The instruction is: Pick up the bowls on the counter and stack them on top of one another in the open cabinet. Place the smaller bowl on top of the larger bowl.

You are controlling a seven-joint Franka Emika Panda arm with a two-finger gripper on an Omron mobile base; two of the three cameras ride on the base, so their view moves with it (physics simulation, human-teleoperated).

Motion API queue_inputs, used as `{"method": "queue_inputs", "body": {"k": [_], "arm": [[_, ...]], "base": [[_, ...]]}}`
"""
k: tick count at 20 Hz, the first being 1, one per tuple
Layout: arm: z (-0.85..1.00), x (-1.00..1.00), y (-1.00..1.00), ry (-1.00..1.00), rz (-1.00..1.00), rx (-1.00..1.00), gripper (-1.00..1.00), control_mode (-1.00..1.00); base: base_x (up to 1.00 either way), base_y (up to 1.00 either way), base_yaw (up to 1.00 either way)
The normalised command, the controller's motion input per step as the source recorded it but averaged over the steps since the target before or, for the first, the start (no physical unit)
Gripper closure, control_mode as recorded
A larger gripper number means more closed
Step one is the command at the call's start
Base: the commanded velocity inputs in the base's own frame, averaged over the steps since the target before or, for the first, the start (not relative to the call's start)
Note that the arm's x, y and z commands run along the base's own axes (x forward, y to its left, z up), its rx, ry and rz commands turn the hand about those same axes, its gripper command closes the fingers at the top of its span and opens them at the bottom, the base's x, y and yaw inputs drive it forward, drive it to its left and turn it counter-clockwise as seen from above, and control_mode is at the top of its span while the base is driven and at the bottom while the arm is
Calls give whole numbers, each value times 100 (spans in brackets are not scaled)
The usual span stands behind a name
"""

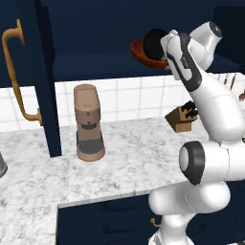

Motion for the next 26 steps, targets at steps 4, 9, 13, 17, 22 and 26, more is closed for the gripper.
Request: {"method": "queue_inputs", "body": {"k": [4, 9, 13, 17, 22, 26], "arm": [[0, 62, 0, 3, -3, 0, -100, -100], [0, -31, -3, -6, 0, 0, -100, -100], [0, -100, -17, -31, -1, 0, -100, -100], [-13, -100, -29, -53, -5, 0, -100, -100], [-100, -100, -4, -20, 0, -20, -100, -100], [-100, -100, 0, 0, 0, -31, -100, -100]], "base": [[0, 0, 0], [0, 0, 0], [0, 0, 0], [0, 0, 0], [0, 0, 0], [0, 0, 0]]}}
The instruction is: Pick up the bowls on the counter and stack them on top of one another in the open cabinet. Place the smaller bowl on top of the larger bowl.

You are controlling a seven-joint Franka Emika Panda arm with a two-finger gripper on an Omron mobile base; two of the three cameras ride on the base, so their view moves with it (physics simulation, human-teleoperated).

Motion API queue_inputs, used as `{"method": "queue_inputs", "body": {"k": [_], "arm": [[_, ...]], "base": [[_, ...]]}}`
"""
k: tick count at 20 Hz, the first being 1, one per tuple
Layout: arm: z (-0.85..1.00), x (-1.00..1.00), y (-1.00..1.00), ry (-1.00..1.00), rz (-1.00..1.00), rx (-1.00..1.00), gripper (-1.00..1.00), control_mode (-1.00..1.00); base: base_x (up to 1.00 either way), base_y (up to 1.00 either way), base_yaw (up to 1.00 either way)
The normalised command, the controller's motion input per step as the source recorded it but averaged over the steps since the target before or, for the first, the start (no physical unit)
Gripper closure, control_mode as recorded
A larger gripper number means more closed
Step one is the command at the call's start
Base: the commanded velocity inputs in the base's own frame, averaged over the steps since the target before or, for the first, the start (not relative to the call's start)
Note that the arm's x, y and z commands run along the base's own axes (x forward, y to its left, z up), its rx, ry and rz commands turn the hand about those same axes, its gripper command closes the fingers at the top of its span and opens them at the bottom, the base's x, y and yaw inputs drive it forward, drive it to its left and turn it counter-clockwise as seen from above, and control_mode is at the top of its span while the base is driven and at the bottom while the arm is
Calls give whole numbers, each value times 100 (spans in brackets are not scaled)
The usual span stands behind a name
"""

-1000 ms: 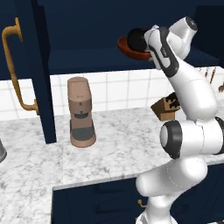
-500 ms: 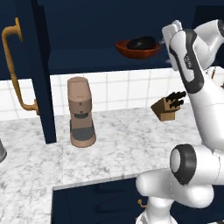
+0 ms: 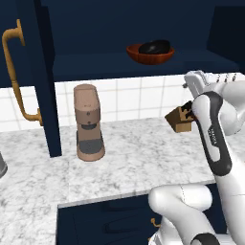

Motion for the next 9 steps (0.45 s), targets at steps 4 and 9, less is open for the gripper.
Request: {"method": "queue_inputs", "body": {"k": [4, 9], "arm": [[-100, -100, 0, -2, 1, -32, -100, -100], [-62, -33, 9, 4, 9, -26, -100, -100]], "base": [[0, 0, 0], [0, 0, 0]]}}
